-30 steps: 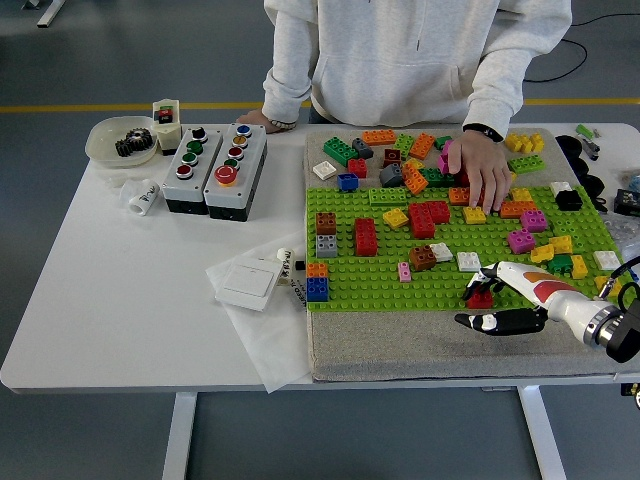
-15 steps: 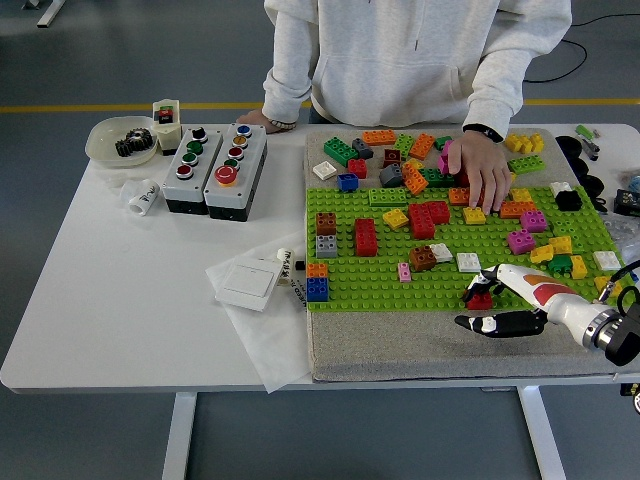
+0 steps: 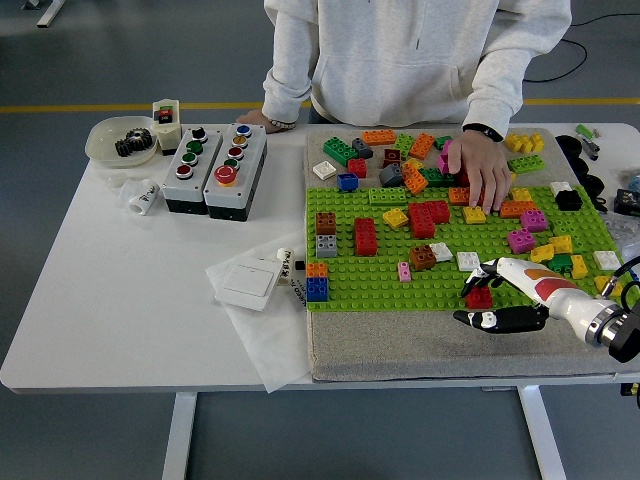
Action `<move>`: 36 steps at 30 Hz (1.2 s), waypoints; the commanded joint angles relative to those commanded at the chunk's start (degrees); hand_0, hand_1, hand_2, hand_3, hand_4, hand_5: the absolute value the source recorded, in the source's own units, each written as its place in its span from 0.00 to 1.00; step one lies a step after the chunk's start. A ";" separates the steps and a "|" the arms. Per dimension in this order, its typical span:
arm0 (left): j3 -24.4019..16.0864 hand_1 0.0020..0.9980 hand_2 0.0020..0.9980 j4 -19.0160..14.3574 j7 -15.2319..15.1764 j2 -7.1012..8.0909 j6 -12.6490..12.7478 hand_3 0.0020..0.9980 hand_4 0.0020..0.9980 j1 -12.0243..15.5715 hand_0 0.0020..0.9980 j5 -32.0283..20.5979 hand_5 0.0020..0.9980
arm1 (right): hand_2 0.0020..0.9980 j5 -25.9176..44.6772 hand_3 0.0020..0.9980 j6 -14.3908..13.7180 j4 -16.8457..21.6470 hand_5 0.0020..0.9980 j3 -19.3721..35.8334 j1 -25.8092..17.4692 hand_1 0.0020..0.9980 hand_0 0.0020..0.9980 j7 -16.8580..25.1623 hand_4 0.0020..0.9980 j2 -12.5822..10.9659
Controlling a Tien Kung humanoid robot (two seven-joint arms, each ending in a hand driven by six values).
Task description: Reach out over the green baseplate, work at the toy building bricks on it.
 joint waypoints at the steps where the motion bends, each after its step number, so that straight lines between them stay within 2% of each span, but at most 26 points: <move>1: -0.03 0.82 0.86 0.00 0.00 0.00 0.00 0.77 0.79 0.00 0.78 0.03 0.70 | 0.71 -0.04 0.56 0.00 0.18 0.59 0.09 -0.02 0.66 0.68 -0.01 0.86 -0.05; 4: 0.03 0.82 0.86 0.00 -0.07 0.04 -0.03 0.77 0.79 -0.03 0.78 -0.07 0.70 | 0.71 -0.27 0.56 0.10 1.24 0.59 0.90 -0.36 0.66 0.68 -0.12 0.86 -0.28; 7: 0.04 0.82 0.86 0.00 -0.13 0.08 -0.04 0.77 0.79 -0.04 0.78 -0.06 0.70 | 0.71 -0.83 0.56 -1.85 1.84 0.59 2.86 -1.36 0.66 0.68 1.19 0.86 0.23; 12: -0.26 0.82 0.86 0.00 -0.12 0.10 -0.09 0.77 0.79 -0.05 0.78 0.35 0.70 | 0.71 8.22 0.56 -10.13 0.18 0.59 9.62 -4.53 0.66 0.68 10.18 0.86 4.44; 13: -0.28 0.82 0.86 0.00 -0.13 0.12 -0.11 0.77 0.79 -0.04 0.78 0.36 0.70 | 0.74 10.81 0.57 -11.42 -0.06 0.58 11.19 -5.16 0.70 0.75 12.24 0.86 5.58; 15: -0.31 0.82 0.86 0.00 -0.14 0.15 -0.14 0.77 0.79 -0.02 0.78 0.42 0.70 | 0.74 15.65 0.57 -12.77 -0.32 0.58 13.81 -5.83 0.70 0.75 15.76 0.86 7.34; 19: -0.67 0.81 0.86 0.00 -0.04 0.21 -0.14 0.77 0.79 0.02 0.78 0.87 0.70 | 0.76 25.33 0.60 -12.89 -0.82 0.58 18.52 -6.43 0.71 0.76 19.85 0.88 10.24; 27: -0.81 0.82 0.86 0.00 0.04 0.35 -0.16 0.77 0.79 0.01 0.78 1.21 0.70 | 0.76 44.04 0.62 -12.19 -2.12 0.59 22.29 -7.60 0.72 0.77 19.35 0.90 10.95; 30: -0.91 0.82 0.86 0.00 0.04 0.36 -0.09 0.77 0.79 -0.03 0.78 1.24 0.70 | 0.76 47.47 0.62 -11.91 -2.83 0.59 23.35 -8.11 0.72 0.77 19.16 0.90 11.25; 36: -1.09 0.82 0.86 0.00 0.10 0.33 -0.10 0.77 0.79 0.02 0.78 1.42 0.70 | 0.77 49.14 0.63 -11.40 -3.28 0.60 24.04 -8.35 0.73 0.77 18.63 0.91 11.22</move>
